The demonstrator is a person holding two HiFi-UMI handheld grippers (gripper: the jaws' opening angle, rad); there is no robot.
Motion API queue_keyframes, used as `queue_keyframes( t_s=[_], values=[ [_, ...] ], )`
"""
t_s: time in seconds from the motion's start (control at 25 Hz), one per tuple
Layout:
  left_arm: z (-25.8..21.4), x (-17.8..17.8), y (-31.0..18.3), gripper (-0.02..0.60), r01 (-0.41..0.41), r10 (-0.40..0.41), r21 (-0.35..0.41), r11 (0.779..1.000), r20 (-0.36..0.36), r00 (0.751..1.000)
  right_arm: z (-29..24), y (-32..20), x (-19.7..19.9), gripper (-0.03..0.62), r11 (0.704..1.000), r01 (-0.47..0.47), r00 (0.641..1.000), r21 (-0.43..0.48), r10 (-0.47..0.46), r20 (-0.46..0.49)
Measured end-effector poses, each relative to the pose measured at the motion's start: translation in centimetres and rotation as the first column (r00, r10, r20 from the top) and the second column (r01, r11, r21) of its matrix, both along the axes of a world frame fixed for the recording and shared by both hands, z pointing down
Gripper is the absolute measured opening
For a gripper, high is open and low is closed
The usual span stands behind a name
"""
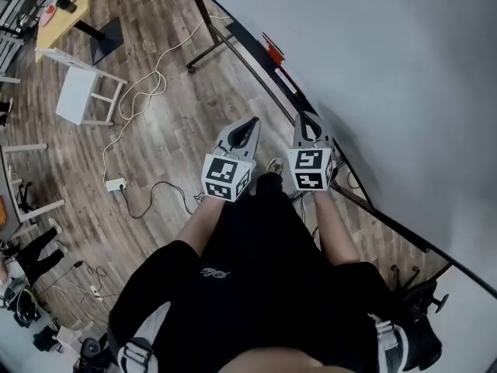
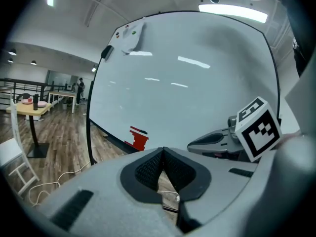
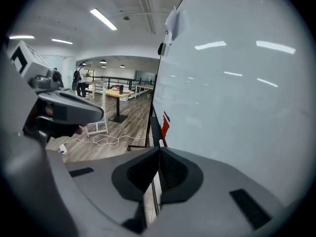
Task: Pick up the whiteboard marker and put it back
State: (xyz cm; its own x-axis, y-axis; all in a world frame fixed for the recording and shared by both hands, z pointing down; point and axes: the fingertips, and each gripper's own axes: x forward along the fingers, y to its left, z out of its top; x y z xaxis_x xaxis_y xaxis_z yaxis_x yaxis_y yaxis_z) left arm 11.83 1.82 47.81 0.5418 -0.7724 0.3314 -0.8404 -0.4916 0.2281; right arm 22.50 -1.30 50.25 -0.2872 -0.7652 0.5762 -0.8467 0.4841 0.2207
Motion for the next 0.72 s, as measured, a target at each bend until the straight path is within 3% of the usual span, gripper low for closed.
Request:
queue_keyframes(
  t_s=[0.28, 0.56, 0.72],
  values=[
    [2.7, -1.9, -0.1, 0.007, 0.064, -0.063, -0.128, 0.990, 0.007, 0.998, 3.6, -2.5, -0.8, 0.005, 0.996, 0.020, 0.995, -0.083, -0.028, -0.100],
    [4.5, -5.5, -3.0, 0.007, 0.056, -0.055, -0.155, 0.986, 0.008, 0.998, 7.1, -5.7, -2.8, 0.006, 0.992, 0.011, 0.972, -0.128, -0.041, -0.230],
    [3.9, -6.4, -6.1, 0.006, 0.024, -0.023, -0.132, 0.991, 0.012, 1.000, 9.1, -7.9, -2.6, 0.006, 0.990, -0.025, 0.945, -0.138, -0.021, -0.326]
  ],
)
